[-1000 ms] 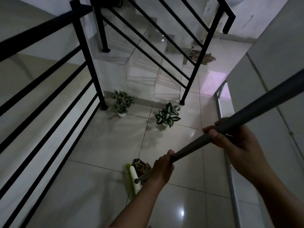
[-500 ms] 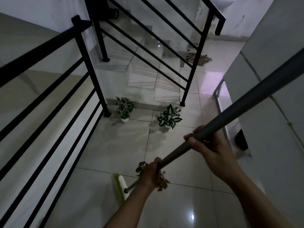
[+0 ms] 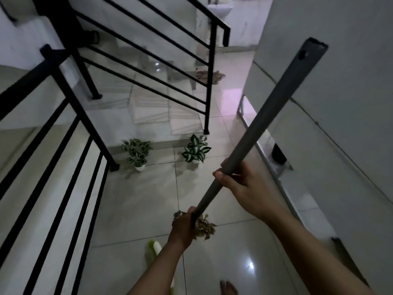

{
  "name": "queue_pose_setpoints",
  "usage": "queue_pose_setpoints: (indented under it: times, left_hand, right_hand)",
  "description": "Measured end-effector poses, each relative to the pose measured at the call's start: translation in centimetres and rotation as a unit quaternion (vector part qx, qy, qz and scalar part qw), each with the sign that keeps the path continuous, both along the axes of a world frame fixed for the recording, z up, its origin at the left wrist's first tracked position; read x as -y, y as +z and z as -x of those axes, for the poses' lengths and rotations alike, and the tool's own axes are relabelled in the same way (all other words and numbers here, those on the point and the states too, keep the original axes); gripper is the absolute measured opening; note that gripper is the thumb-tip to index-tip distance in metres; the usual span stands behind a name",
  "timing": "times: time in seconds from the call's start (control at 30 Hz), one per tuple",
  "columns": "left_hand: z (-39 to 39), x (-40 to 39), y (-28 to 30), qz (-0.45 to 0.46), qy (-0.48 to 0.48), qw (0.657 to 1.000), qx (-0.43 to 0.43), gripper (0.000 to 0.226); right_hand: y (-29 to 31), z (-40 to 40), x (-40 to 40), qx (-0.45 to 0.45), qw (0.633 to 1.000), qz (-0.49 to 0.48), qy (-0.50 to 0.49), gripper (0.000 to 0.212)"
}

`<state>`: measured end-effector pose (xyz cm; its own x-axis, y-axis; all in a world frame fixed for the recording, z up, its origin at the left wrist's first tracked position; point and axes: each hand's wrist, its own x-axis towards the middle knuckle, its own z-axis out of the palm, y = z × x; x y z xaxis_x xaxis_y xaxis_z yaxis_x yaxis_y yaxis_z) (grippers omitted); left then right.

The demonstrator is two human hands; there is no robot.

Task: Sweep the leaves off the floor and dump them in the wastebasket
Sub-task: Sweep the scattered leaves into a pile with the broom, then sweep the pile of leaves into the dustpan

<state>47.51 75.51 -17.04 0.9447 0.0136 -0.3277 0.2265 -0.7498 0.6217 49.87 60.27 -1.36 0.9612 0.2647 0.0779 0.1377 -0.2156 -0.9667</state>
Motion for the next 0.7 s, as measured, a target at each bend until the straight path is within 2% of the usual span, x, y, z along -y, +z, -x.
queue_pose_setpoints:
  times: [0.33,0.5,0.57,0.7]
  left_hand:
    - [3.3,2.8,3.1,0.048,-0.117,0.992,0.016,0.03]
    - [4.4,5.7,3.9,0.039,-0.174,0.984,0.019,0.042]
    - [5.1,7.7,4.1,0.069,-0.192,0.979,0.018,0.043]
    - [6.8,11.6,4.2,0.053,-0.269,0.962,0.022,0.04]
  right_hand:
    - [2.1,6.2,2.6,0.076,0.99,-0.015,-0.121,0.019]
    - [3.8,8.5,4.6,0.09,0.98,-0.016,-0.177,0.019]
    - [4.2,9.8,6.3,0.089,0.972,-0.018,-0.216,0.016]
    - [4.9,12.8,9.4,0.097,0.951,-0.004,-0.293,0.025]
